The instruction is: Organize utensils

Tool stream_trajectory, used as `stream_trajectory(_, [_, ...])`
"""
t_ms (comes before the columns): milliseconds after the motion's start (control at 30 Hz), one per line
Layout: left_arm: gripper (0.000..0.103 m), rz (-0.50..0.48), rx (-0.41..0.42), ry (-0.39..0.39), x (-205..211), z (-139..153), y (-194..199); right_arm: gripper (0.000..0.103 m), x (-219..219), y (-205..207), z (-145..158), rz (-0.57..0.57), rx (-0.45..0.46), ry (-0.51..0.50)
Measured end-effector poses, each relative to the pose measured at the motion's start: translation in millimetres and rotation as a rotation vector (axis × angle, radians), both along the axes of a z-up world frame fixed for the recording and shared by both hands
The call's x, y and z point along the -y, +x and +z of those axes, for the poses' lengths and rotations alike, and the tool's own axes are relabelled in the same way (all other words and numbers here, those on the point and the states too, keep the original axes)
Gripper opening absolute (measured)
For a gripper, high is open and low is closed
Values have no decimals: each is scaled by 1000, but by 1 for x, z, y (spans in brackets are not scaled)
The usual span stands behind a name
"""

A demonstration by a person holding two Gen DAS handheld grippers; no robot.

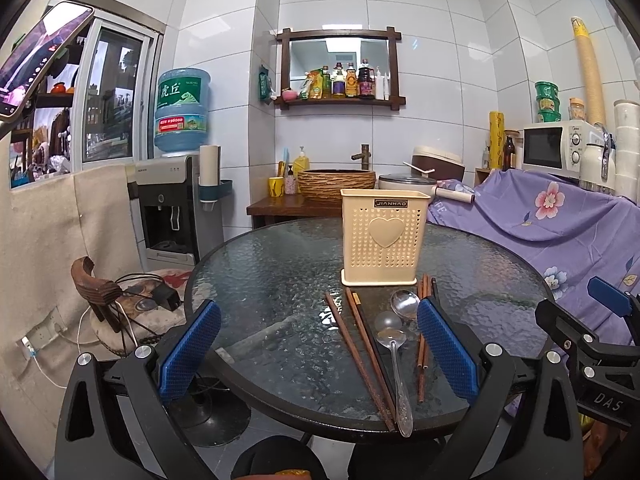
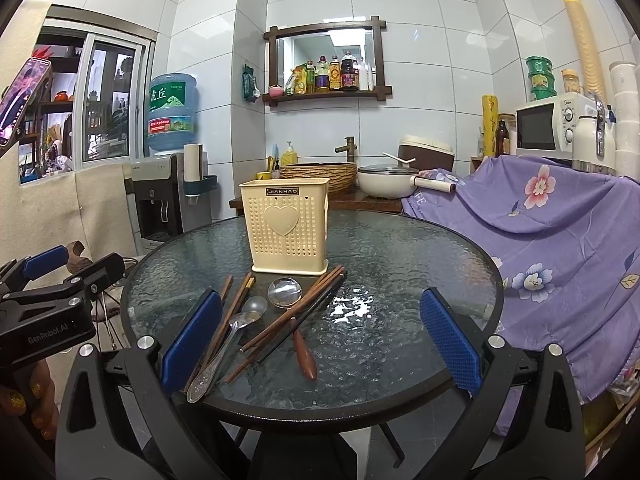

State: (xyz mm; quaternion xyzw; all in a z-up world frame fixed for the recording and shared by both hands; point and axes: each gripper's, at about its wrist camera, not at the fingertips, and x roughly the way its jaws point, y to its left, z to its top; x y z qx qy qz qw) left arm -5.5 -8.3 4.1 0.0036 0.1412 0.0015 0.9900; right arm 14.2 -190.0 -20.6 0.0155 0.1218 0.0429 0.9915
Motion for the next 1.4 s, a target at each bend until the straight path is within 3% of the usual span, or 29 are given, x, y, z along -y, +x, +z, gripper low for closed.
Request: stream_trajectory(1400, [97,5,3,7,1,2,1,97,1,0,1,1,-3,0])
